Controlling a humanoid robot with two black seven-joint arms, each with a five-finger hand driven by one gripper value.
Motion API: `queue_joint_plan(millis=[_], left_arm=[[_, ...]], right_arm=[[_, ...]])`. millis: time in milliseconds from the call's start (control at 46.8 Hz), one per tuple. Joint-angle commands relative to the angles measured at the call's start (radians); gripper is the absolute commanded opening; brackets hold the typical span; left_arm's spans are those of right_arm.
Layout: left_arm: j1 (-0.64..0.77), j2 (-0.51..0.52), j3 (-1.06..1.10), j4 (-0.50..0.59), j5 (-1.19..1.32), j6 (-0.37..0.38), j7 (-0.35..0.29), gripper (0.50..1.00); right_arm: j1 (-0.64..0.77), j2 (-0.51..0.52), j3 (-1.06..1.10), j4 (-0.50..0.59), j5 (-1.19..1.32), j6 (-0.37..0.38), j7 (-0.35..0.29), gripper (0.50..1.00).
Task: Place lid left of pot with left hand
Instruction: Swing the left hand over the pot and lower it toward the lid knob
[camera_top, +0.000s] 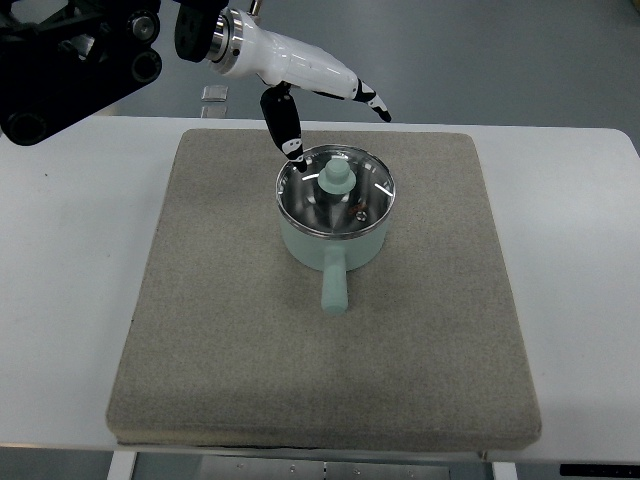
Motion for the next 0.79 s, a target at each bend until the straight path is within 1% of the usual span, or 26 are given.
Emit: queue_joint_plan(millis=[0, 85, 299, 406, 534, 768], left_arm=[[0.000, -0.032, 0.001, 0.000, 0.053, 0.000, 0.004, 0.994], [-0.002, -0.049, 0.001, 0.010, 0.090, 0.000, 0.012, 0.994], [-0.002, -0.061, 0.001, 0.033, 0.149, 0.000, 0.062, 0.994], [0.001, -0.088, 0.001, 0.037, 0.156, 0.000, 0.065, 0.994], [0.004, -0.089, 0.003, 0.042, 0.175, 0.000, 0.067, 0.994], [0.018, -0.111, 0.003, 0.094, 0.199, 0.000, 0.067, 0.994]], right_arm=[[0.000, 0.000, 0.000, 0.000, 0.000, 0.000, 0.000, 0.921], [0.000, 0.000, 0.000, 0.000, 0.000, 0.000, 0.000, 0.921], [0.000, 0.000, 0.000, 0.000, 0.000, 0.000, 0.000, 0.923], [0.000, 0.000, 0.000, 0.000, 0.000, 0.000, 0.000, 0.921], [0.000, 0.000, 0.000, 0.000, 0.000, 0.000, 0.000, 0.921], [0.000, 0.000, 0.000, 0.002, 0.000, 0.000, 0.000, 0.921]])
